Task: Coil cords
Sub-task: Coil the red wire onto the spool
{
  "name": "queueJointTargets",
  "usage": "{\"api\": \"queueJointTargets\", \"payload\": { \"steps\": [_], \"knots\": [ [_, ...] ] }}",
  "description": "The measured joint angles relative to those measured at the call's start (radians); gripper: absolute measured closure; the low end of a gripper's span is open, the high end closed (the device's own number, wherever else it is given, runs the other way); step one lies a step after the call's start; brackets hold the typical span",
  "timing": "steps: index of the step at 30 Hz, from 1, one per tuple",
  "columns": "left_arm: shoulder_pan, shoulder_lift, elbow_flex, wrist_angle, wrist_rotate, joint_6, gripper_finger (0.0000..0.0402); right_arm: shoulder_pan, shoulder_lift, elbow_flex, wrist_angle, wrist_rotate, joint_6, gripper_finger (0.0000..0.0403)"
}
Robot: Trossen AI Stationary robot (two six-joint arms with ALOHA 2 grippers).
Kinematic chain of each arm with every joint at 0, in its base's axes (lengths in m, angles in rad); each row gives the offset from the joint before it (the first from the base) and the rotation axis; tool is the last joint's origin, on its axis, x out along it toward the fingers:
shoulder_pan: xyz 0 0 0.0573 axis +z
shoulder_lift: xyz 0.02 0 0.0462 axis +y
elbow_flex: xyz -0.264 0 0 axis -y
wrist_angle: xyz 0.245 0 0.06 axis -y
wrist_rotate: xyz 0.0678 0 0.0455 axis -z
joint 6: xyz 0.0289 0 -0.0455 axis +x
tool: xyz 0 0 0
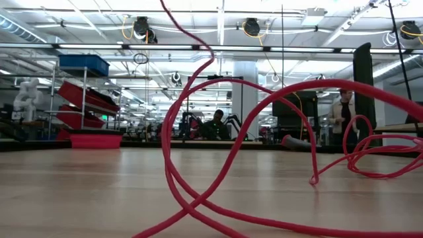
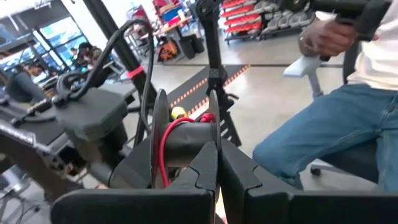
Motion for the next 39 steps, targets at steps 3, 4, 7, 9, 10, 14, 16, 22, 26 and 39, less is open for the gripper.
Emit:
{"api": "queueJointTargets", "payload": {
  "steps": [3, 4, 7, 9, 10, 14, 16, 22, 26, 39],
  "knots": [
    [0.000, 0.000, 0.000, -0.016, -0.035, 0.000, 0.0393, 0.000, -0.001, 0.000, -0.020, -0.019, 0.014, 0.0400],
    [0.000, 0.000, 0.000, -0.021, -0.046, 0.000, 0.0393, 0.000, -0.002, 0.001, -0.036, -0.029, 0.016, 0.0401],
    [0.000, 0.000, 0.000, -0.038, -0.071, 0.000, 0.0393, 0.002, -0.003, 0.031, -0.133, -0.052, 0.037, 0.0402],
    [0.000, 0.000, 0.000, -0.040, -0.081, 0.000, 0.0393, 0.007, -0.003, 0.068, -0.232, -0.069, 0.053, 0.0402],
    [0.000, 0.000, 0.000, -0.042, -0.084, 0.000, 0.0393, 0.011, -0.004, 0.088, -0.284, -0.076, 0.059, 0.0402],
    [0.000, 0.000, 0.000, -0.064, -0.103, -0.008, 0.0393, 0.044, -0.004, 0.166, -0.475, -0.076, 0.075, 0.0402],
    [0.000, -0.002, 0.000, -0.083, -0.117, -0.023, 0.0393, 0.066, -0.005, 0.211, -0.545, -0.075, 0.077, 0.0402],
    [0.002, -0.004, 0.000, -0.099, -0.129, -0.027, 0.0393, 0.137, -0.006, 0.325, -0.668, -0.013, 0.091, 0.0403],
    [0.002, -0.004, 0.000, -0.098, -0.129, -0.027, 0.0393, 0.174, -0.006, 0.380, -0.715, 0.031, 0.103, 0.0403],
    [0.002, -0.004, 0.000, -0.035, -0.046, -0.027, 0.0393, 0.198, -0.004, 0.406, -0.773, 0.079, 0.108, 0.0403]
  ]
}}
